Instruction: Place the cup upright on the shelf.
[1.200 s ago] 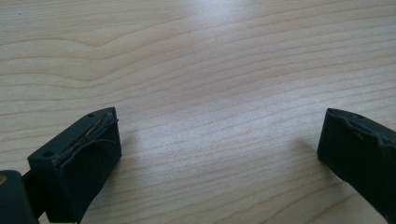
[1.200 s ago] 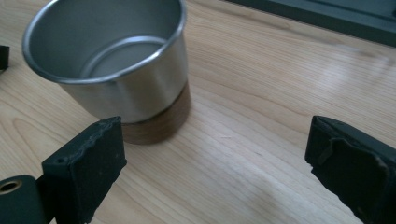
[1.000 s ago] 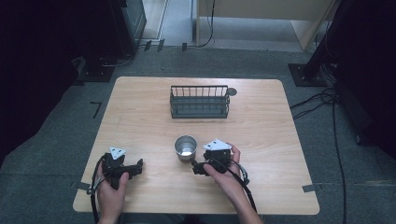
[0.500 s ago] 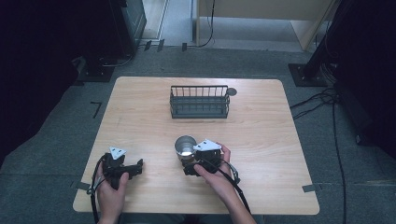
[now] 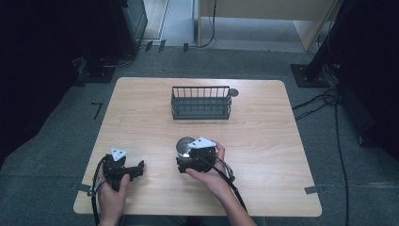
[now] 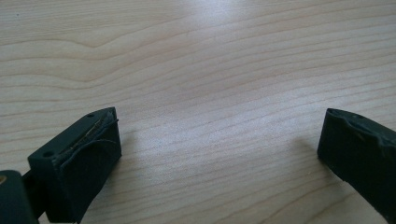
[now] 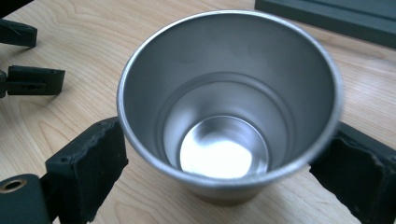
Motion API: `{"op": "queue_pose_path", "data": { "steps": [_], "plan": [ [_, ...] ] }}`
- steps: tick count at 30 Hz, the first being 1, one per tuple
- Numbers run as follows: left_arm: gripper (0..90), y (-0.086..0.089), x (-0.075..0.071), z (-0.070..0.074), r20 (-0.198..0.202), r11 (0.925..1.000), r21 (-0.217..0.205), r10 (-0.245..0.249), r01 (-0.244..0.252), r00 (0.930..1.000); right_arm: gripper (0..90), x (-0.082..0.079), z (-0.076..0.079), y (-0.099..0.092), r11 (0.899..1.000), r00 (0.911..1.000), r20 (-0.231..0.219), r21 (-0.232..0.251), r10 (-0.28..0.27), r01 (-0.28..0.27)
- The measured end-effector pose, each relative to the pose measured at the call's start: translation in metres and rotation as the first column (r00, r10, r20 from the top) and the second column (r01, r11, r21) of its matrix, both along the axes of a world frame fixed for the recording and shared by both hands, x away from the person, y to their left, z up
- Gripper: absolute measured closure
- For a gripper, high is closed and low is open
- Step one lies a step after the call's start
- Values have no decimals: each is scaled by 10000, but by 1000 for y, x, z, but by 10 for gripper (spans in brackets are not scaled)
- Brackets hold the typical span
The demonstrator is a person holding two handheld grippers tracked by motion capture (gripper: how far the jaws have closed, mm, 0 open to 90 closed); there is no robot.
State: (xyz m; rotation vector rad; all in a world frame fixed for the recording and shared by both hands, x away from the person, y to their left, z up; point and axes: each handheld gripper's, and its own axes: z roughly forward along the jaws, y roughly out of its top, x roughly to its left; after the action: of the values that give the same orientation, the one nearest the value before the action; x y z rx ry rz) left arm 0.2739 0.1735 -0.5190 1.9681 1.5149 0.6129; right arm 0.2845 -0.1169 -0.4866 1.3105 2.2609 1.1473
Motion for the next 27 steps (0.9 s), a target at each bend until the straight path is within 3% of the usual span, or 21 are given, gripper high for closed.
{"op": "queue_pose_path", "data": {
  "steps": [11,16,27],
  "plan": [
    [0,0,0,0,-3,10000,8,-56,56,10000,172,5,-1,10,9979,9982,461,-515,-378,401],
    [0,0,0,0,-12,9999,38,-106,106,9999,179,7,2,9,9970,9979,524,-665,-369,404],
    [0,0,0,0,-9,9999,32,-122,122,9999,180,9,13,-2,9987,9978,533,-319,-390,407]
  ]
}}
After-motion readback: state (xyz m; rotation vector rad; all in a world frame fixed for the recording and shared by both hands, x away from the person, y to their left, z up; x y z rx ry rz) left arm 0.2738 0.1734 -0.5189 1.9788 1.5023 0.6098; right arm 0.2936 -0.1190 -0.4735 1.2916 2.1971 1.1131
